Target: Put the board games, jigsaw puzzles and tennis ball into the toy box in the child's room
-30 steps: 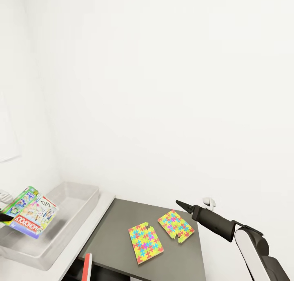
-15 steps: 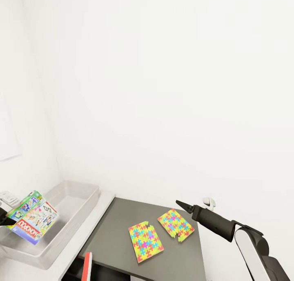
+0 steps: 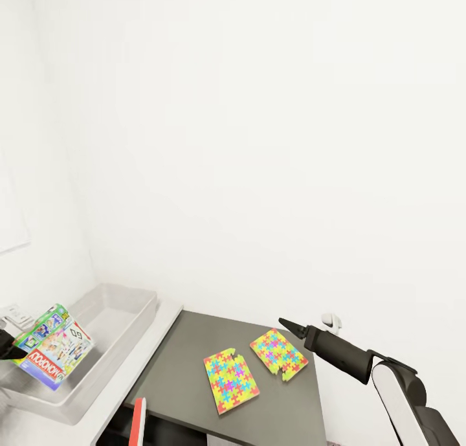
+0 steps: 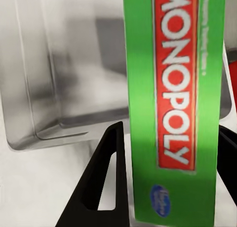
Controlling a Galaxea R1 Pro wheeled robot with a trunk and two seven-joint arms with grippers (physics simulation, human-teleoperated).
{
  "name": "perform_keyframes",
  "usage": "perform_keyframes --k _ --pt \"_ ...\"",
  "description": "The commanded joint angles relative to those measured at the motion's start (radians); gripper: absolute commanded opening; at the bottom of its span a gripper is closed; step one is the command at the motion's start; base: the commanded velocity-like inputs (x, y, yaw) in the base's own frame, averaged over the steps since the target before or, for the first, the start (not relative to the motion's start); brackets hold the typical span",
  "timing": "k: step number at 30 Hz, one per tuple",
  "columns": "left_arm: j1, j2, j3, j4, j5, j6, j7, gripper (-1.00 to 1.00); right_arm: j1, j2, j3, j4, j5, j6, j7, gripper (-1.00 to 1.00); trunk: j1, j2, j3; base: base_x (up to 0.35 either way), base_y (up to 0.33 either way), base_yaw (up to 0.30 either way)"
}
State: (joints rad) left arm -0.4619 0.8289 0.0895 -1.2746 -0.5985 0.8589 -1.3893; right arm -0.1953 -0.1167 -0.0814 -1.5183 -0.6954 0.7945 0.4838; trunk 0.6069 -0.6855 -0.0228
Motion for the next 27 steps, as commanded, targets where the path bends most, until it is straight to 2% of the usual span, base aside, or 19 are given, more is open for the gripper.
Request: perform_keyframes --k 1,27 --pt "-0.001 0.0 0.0 -0.001 -0.01 0.01 -0.01 -1.0 -0.001 0.0 -0.001 0.0 -0.001 0.006 0.003 1.0 0.0 -0.002 -0.003 0.0 0.0 0.0" --pt "-0.001 0.001 -0.002 -0.002 -0.01 0.006 -0.013 -1.0 -0.001 0.0 -0.001 0.0 -0.001 0.006 0.004 1.0 0.0 -0.002 -0.029 0.0 0.0 0.0"
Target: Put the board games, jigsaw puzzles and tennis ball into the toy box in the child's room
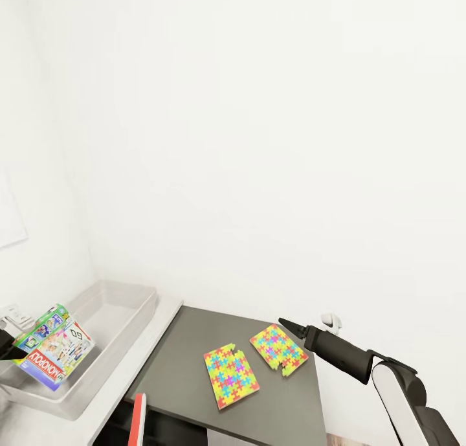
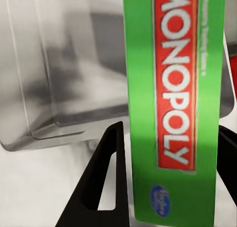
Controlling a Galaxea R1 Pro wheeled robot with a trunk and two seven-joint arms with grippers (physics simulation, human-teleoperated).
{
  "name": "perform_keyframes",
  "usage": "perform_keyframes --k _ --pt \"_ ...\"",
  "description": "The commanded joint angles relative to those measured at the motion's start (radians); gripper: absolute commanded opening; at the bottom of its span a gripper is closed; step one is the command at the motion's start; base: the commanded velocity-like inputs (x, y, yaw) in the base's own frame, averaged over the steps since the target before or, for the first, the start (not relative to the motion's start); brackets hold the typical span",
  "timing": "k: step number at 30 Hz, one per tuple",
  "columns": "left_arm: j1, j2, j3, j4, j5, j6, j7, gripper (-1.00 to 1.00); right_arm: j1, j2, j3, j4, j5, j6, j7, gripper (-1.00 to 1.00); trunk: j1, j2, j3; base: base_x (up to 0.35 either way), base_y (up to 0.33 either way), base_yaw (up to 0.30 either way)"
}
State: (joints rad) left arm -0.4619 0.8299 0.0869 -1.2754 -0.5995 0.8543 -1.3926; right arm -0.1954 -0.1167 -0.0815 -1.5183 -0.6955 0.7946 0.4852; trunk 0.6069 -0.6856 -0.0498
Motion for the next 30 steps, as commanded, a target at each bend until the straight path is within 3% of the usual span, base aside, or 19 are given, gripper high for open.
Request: perform_keyframes --k 1,19,24,30 --pt "-0.001 0.0 0.001 -0.001 -0.009 0.01 -0.01 -1.0 -0.001 0.0 -0.001 0.0 -0.001 0.006 0.003 1.0 0.0 -0.002 -0.002 0.0 0.0 0.0" --pt "-0.001 0.006 0.008 0.027 -0.004 0.005 -0.013 -1.0 -0.001 0.0 -0.001 0.0 -0.002 0.006 0.004 1.0 0.0 -0.002 -0.002 0.0 0.0 0.0" --pt "-0.001 0.004 0.01 0.054 0.008 -0.004 -0.015 -1.0 -0.001 0.0 -0.001 0.0 -0.002 0.006 0.006 1.0 0.0 -0.002 -0.002 0.0 0.0 0.0" --pt "-0.003 0.001 0.014 0.107 0.044 -0.066 -0.017 -1.0 -0.001 0.0 -0.001 0.0 -0.002 0.006 0.007 1.0 0.0 -0.002 -0.002 0.0 0.0 0.0"
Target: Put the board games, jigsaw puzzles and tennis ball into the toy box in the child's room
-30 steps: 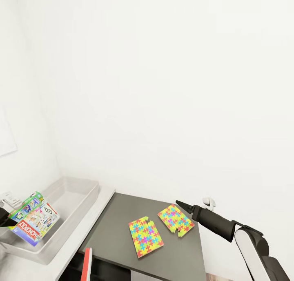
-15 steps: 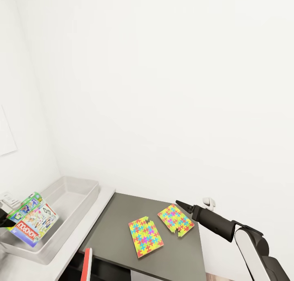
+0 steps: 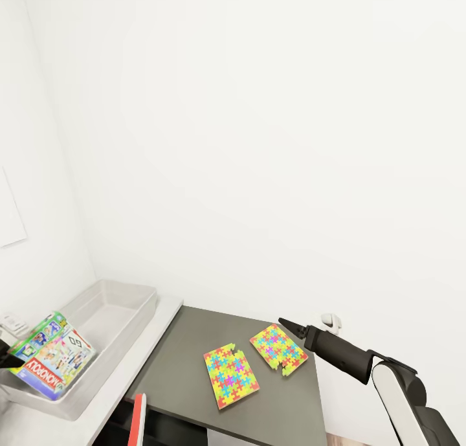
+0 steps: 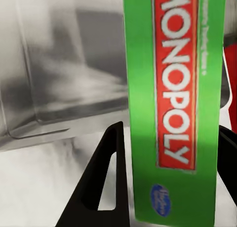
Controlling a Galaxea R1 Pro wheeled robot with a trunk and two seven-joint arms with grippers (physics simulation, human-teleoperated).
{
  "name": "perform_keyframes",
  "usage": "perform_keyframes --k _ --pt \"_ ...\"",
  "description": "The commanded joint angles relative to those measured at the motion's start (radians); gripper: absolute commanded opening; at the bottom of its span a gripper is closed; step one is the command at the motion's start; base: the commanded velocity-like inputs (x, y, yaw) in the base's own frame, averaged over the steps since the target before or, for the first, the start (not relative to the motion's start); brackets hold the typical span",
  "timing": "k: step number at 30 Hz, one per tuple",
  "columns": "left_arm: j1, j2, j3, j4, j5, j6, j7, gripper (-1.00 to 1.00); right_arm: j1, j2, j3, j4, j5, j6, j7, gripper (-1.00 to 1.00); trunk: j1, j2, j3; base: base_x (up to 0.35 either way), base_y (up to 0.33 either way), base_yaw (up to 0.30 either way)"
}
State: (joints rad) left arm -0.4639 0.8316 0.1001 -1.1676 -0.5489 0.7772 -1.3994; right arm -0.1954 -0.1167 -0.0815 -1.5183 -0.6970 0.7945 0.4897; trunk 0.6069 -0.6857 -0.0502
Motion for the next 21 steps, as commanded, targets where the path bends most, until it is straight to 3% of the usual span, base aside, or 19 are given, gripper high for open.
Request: perform_keyframes --k 1,21 --pt "-0.001 -0.001 0.001 0.008 -0.001 0.008 -0.01 -1.0 -0.001 0.0 -0.001 0.0 -0.001 0.006 0.003 1.0 0.0 -0.002 -0.002 0.0 0.0 0.0" --pt "-0.001 -0.003 0.003 0.023 0.012 0.008 -0.01 -1.0 -0.001 0.0 -0.002 0.0 0.0 0.006 0.006 1.0 0.0 -0.002 -0.002 0.0 0.0 0.0"
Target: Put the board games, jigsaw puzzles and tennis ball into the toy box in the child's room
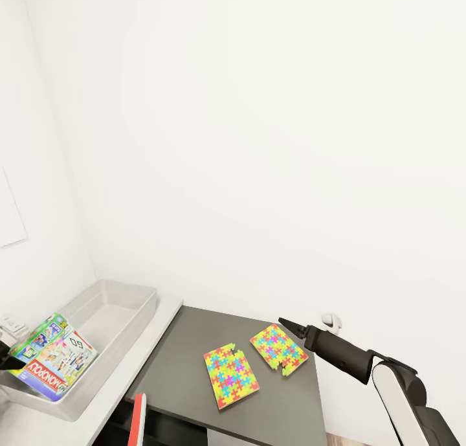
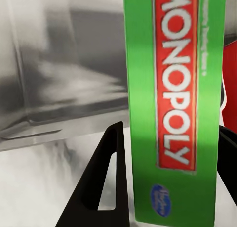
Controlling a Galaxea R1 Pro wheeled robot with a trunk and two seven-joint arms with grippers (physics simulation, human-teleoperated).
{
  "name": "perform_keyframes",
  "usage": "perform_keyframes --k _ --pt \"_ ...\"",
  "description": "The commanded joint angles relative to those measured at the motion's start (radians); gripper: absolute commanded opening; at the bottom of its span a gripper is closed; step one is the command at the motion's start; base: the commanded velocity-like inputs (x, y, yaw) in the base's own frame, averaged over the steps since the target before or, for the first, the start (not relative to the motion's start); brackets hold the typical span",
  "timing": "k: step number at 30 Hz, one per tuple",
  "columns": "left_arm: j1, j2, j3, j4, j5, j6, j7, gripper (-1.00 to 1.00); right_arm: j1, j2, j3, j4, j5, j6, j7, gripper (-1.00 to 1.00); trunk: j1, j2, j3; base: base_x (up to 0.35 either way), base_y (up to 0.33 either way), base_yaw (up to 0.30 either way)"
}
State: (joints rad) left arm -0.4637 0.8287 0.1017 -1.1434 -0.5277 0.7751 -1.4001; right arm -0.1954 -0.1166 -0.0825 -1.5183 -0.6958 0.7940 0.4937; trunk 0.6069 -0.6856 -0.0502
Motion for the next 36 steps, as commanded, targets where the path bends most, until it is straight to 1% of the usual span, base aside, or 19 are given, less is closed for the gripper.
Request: perform_keyframes --k 1,17,18,36 --pt "-0.001 0.0 0.001 -0.001 -0.009 0.01 -0.01 -1.0 -0.001 0.0 -0.001 0.0 -0.001 0.006 0.002 1.0 0.0 -0.002 -0.002 0.0 0.0 0.0" --pt "-0.001 0.0 0.001 -0.016 -0.009 0.016 -0.01 -1.0 -0.001 0.0 0.0 0.0 0.0 0.004 -0.004 1.0 0.0 -0.002 -0.002 0.0 0.0 0.0" --pt "-0.001 0.0 0.001 -0.016 -0.009 0.016 -0.01 1.0 -0.001 0.0 0.0 0.0 0.0 0.004 -0.004 1.0 0.0 -0.002 -0.002 0.0 0.0 0.0" --pt "-0.001 0.0 0.007 -0.018 -0.003 0.019 -0.009 1.0 -0.001 0.0 0.0 0.0 0.0 0.004 -0.004 1.0 0.0 -0.002 -0.002 0.0 0.0 0.0"
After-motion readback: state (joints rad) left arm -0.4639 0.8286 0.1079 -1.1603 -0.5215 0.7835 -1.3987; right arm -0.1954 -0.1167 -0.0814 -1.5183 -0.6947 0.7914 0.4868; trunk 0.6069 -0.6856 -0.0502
